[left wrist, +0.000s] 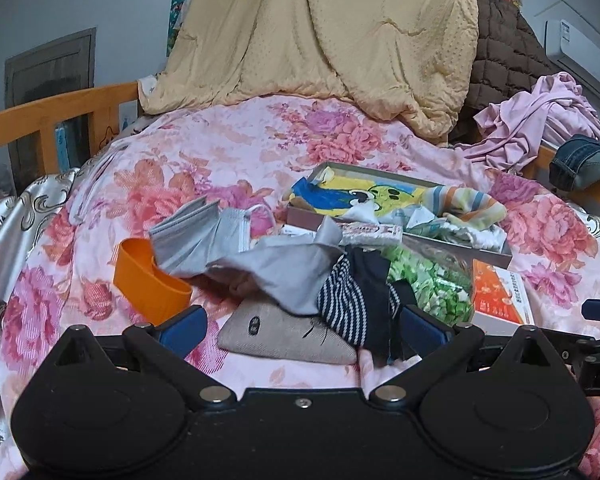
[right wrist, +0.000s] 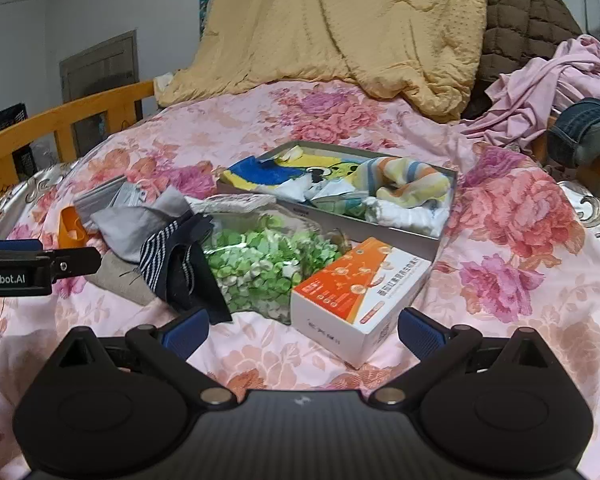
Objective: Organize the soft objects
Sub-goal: 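Move both tools back over the remaining pile of soft items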
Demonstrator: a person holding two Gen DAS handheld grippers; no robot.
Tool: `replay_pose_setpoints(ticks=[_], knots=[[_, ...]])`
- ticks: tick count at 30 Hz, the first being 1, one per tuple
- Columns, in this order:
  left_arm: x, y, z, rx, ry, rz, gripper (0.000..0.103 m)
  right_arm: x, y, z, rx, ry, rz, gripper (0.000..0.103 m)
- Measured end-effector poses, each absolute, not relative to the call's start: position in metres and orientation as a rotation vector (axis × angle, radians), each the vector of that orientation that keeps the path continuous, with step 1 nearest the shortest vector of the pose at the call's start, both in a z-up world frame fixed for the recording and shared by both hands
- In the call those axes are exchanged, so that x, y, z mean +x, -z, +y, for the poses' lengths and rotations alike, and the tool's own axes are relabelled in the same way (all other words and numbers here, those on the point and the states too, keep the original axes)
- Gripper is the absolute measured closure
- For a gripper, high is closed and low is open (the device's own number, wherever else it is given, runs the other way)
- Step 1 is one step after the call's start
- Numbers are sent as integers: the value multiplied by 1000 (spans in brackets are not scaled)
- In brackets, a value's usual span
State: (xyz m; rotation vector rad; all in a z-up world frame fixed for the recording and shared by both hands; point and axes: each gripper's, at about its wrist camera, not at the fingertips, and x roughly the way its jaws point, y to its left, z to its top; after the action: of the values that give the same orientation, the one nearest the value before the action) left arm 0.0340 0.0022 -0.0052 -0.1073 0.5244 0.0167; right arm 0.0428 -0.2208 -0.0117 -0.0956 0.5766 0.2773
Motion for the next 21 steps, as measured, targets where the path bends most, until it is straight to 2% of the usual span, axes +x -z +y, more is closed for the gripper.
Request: replay_pose_setpoints(ticks=[21], knots=[[25, 22, 15, -155, -23, 553, 1, 42, 18, -188, -185, -392, 545, 0]])
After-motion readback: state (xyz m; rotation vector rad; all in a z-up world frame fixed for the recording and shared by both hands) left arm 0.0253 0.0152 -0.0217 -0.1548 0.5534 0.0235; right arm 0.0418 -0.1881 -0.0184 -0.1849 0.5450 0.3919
